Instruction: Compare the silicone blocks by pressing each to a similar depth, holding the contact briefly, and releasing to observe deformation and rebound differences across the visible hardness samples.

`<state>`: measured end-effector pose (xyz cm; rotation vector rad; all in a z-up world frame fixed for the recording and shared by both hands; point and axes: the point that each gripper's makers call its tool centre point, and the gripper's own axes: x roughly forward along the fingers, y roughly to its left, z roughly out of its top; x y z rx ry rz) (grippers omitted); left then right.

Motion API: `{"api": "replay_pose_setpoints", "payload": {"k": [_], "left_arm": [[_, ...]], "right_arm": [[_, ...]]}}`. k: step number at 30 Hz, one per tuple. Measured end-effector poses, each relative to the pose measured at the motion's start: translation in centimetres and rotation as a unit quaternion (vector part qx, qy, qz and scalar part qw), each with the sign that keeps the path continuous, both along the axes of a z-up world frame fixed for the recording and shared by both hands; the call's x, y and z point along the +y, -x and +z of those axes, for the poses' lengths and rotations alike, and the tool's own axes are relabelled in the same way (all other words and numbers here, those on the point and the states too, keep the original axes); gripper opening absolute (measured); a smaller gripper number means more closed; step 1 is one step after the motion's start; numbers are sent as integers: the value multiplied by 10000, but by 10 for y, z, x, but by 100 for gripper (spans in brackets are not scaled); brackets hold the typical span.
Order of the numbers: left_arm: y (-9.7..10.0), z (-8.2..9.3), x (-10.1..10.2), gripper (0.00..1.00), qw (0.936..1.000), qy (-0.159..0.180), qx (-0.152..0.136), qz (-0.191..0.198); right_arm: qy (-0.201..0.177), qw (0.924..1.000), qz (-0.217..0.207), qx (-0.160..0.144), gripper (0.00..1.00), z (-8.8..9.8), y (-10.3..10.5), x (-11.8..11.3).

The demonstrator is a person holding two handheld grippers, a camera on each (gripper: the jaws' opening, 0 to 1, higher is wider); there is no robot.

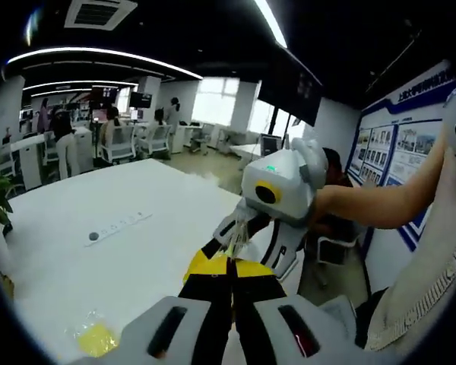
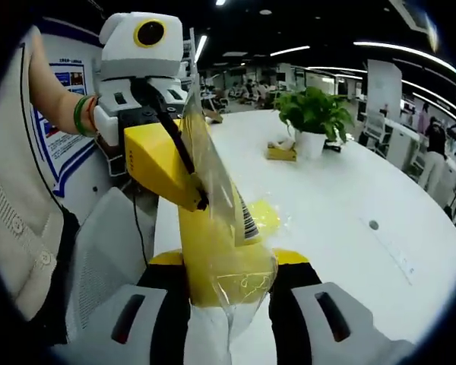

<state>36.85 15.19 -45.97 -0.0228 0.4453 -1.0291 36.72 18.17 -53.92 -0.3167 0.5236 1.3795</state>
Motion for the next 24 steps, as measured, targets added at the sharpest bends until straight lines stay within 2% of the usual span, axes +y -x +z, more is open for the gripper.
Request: {"api": "replay_pose_setpoints", "payload": {"k": [7, 11, 12, 14, 16, 18, 20, 23, 24], "left_arm": [[10, 5, 2, 0, 9997, -22, -166, -178], [15, 3, 2, 0, 9994, -132, -216, -244], [17, 2, 1, 0, 9990, -193, -282, -284], [18, 2, 1, 0, 9985, -243, -373, -303], [19, 3, 1, 0, 9984, -227, -392, -341], [20, 3, 0, 0, 9970, -325, -568, -420], [21, 3, 0, 0, 9967, -351, -574, -453], [20, 4, 1, 0, 9947, -419, -774, -529], [21, 4, 1, 0, 9951, -404, -731, -523]], "right_arm": [[-21, 9994, 56, -346, 26, 6, 7, 4], [80, 9991, 70, -402, 22, 3, 12, 4], [110, 9992, 68, -384, 21, 3, 13, 4], [138, 9998, -73, -108, 19, 1, 17, 2], [135, 9997, -67, -194, 17, 3, 17, 2], [215, 9996, -103, -153, 15, 2, 17, 1], [274, 9993, -107, -228, 14, 2, 17, 0], [363, 9989, -250, -179, 14, 2, 15, -1], [360, 9989, -235, -193, 13, 2, 15, -1]]}}
